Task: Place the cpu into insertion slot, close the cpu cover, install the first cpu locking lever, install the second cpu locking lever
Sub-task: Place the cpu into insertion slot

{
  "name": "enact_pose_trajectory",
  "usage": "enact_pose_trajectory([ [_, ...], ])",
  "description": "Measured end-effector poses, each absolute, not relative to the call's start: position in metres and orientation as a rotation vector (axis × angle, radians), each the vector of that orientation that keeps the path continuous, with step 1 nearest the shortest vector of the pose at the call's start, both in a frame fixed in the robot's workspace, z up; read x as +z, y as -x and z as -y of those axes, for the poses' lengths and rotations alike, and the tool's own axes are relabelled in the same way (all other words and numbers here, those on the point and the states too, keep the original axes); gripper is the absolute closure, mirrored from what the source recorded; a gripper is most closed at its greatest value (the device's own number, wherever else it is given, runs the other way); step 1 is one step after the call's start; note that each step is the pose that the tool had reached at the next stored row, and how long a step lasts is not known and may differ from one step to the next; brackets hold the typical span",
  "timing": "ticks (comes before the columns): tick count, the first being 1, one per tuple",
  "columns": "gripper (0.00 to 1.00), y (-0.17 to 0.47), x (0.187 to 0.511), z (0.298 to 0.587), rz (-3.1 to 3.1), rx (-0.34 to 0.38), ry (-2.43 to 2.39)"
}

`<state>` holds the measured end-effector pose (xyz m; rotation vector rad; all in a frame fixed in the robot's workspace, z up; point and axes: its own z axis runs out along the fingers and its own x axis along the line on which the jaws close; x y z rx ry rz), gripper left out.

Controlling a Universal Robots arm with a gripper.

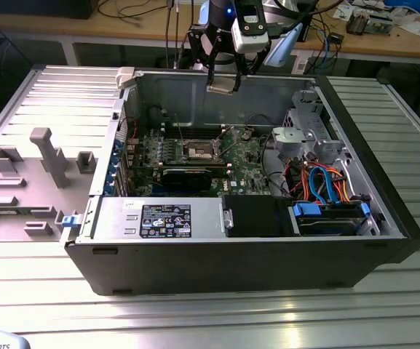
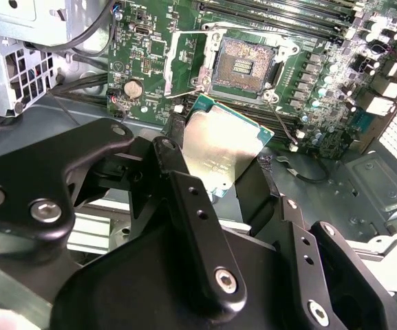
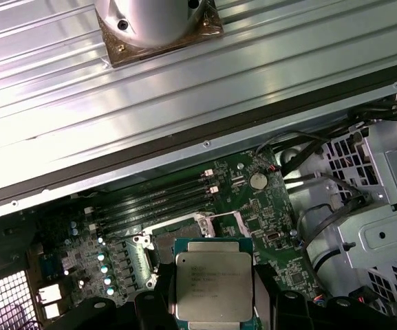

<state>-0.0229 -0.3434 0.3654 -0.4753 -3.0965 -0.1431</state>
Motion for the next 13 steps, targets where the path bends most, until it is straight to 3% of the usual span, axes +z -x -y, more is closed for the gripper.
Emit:
enact_pose_trajectory([
  [13, 0.46, 0.0229, 0.3654, 0.3434, 3.093, -0.143, 0.505],
])
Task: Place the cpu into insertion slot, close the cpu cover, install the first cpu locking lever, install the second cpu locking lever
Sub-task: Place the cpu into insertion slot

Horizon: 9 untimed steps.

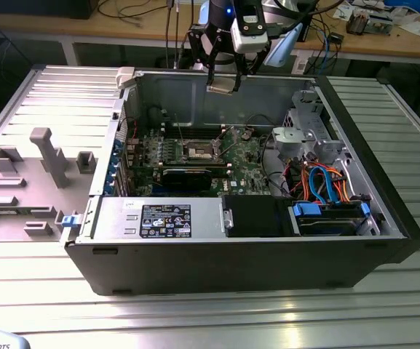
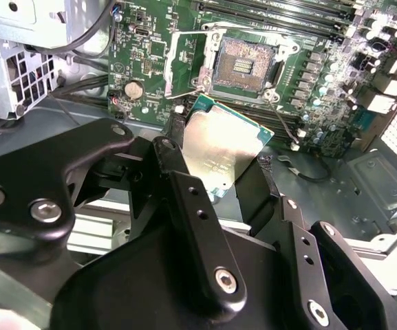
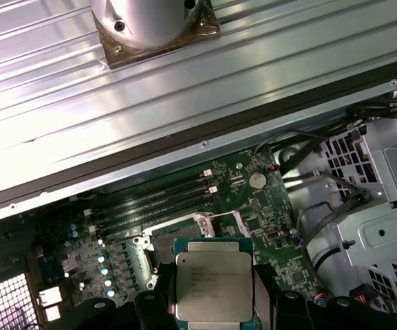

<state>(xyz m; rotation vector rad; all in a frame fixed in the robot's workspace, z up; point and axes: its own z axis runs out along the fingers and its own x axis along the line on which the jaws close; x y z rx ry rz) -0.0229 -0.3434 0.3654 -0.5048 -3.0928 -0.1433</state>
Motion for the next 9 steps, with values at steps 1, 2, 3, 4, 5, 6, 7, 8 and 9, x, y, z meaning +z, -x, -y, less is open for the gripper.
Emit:
enact_pose_trajectory([
  [1, 0.46, 0.0229, 0.3654, 0.3434, 3.092, -0.143, 0.511],
  [2, 0.46, 0.0229, 0.3654, 0.3434, 3.091, -0.143, 0.521],
  [3, 0.46, 0.0229, 0.3654, 0.3434, 3.088, -0.143, 0.540],
  [4, 0.46, 0.0229, 0.3654, 0.3434, 3.083, -0.143, 0.572],
  [5, 0.46, 0.0229, 0.3654, 0.3434, 3.081, -0.144, 0.586],
  [6, 0.46, 0.0229, 0.3654, 0.3434, 3.081, -0.144, 0.586],
  [7, 0.46, 0.0229, 0.3654, 0.3434, 3.081, -0.144, 0.586],
  [8, 0.46, 0.0229, 0.3654, 0.3434, 3.081, -0.144, 0.586],
  [9, 0.46, 0.0229, 0.3654, 0.3434, 3.081, -0.144, 0.586],
])
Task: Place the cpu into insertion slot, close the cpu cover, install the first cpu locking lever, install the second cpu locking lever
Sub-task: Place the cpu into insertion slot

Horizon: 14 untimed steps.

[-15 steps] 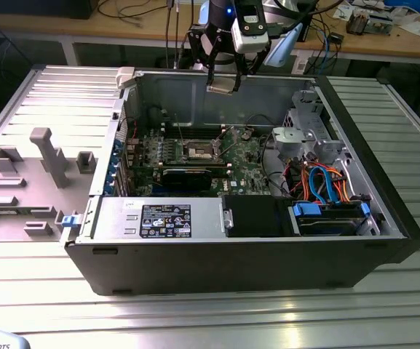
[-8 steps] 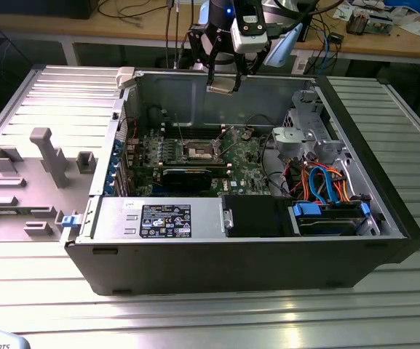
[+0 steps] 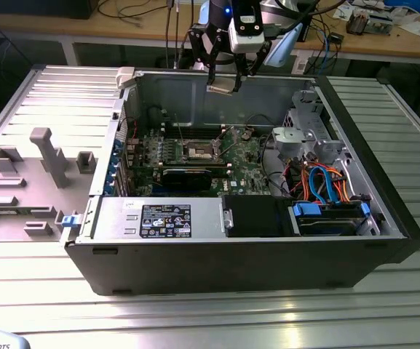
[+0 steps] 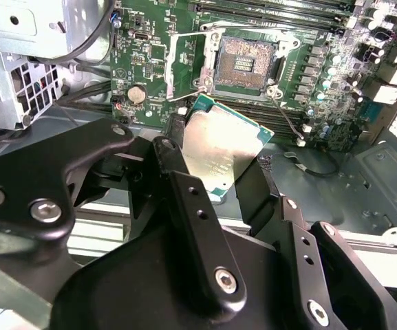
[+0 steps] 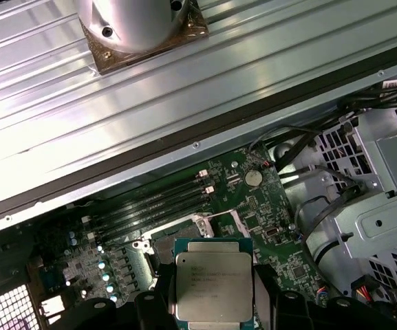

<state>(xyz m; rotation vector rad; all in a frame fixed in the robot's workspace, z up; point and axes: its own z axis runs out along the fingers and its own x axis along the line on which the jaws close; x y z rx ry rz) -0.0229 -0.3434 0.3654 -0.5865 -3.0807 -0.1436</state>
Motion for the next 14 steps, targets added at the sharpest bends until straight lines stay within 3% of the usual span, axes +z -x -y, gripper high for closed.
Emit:
enact_pose_trajectory([
  [14, 0.46, 0.0229, 0.3654, 0.3434, 3.076, -0.144, 0.618],
])
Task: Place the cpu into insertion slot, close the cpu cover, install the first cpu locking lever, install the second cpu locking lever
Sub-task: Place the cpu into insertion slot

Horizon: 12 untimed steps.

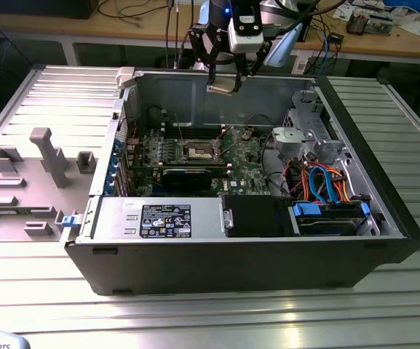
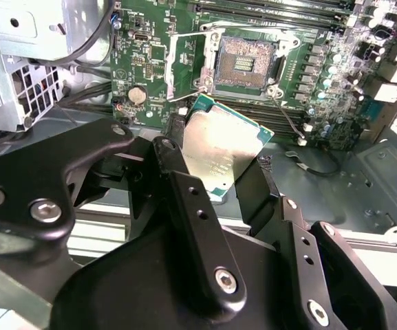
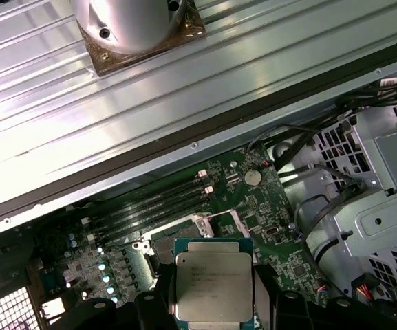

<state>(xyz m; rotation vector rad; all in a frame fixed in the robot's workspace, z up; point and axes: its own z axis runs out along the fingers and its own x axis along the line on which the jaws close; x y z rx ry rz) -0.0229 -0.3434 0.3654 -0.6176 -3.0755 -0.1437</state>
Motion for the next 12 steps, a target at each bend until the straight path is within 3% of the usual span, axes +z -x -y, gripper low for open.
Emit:
enact_pose_trajectory([
  [12, 0.46, 0.0229, 0.3654, 0.3434, 3.065, -0.144, 0.675],
])
